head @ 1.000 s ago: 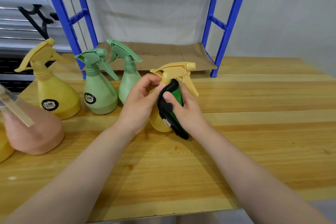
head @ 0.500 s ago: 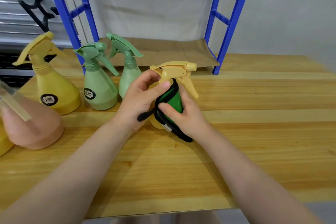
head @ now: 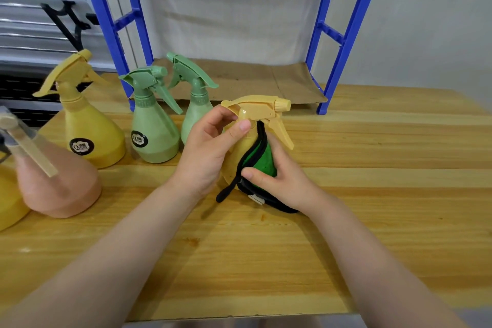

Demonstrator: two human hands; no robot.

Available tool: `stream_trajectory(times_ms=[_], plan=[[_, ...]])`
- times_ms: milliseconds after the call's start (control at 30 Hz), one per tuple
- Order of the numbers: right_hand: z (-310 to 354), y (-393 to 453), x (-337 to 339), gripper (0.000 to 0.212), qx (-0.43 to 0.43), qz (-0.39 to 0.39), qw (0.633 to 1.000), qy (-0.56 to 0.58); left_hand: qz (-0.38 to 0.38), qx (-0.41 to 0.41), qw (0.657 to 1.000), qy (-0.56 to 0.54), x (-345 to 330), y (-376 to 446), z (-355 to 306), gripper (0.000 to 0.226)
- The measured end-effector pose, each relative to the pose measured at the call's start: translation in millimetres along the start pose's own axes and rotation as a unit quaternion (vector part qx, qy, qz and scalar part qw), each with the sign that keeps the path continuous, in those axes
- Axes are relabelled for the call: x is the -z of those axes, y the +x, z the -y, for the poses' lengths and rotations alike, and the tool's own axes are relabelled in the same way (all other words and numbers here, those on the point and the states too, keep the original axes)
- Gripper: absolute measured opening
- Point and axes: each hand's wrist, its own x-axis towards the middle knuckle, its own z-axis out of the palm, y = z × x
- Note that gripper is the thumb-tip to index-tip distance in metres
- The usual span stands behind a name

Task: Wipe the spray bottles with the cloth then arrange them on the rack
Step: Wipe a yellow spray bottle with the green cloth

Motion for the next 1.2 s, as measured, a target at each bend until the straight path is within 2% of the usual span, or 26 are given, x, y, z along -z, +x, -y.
stream_trajectory(times_ms=[267, 400, 567, 667, 833, 967, 1100, 1200], plan=[[-12, -3, 13, 0.067, -0.037, 0.014, 0.999, 0.021, -0.027, -0.026, 0.995, -0.09, -5, -1, -6, 0.014], [-6, -4, 14, 0.066, -0.029, 0.004, 0.999, 0.018, -0.016, -0.04, 0.994, -0.105, -6, -2, -7, 0.014], [-4, -3, 12, 0.081, -0.003, -0.017, 1.0, -0.007, 0.024, -0.018, 0.995, -0.097, -6, -3, -8, 0.015], [1, -3, 9, 0.074, -0.002, -0.015, 1.0, -0.016, 0.065, 0.003, 0.994, -0.087, -6, -4, -5, 0.02], [0, 2, 7, 0.074, 0.012, -0.017, 0.999, -0.036, 0.115, 0.024, 0.991, -0.066, -4, -3, -4, 0.034], [5, -1, 5, 0.06, 0.057, -0.054, 0.997, -0.007, 0.144, 0.014, 0.988, -0.048, -5, -2, -4, 0.037], [10, 1, 1, 0.051, 0.051, -0.058, 0.997, 0.008, 0.135, -0.001, 0.991, -0.002, -6, -2, -3, 0.025], [8, 3, 3, 0.047, 0.041, -0.074, 0.996, 0.003, 0.12, -0.014, 0.992, 0.027, -7, -2, -1, 0.031]])
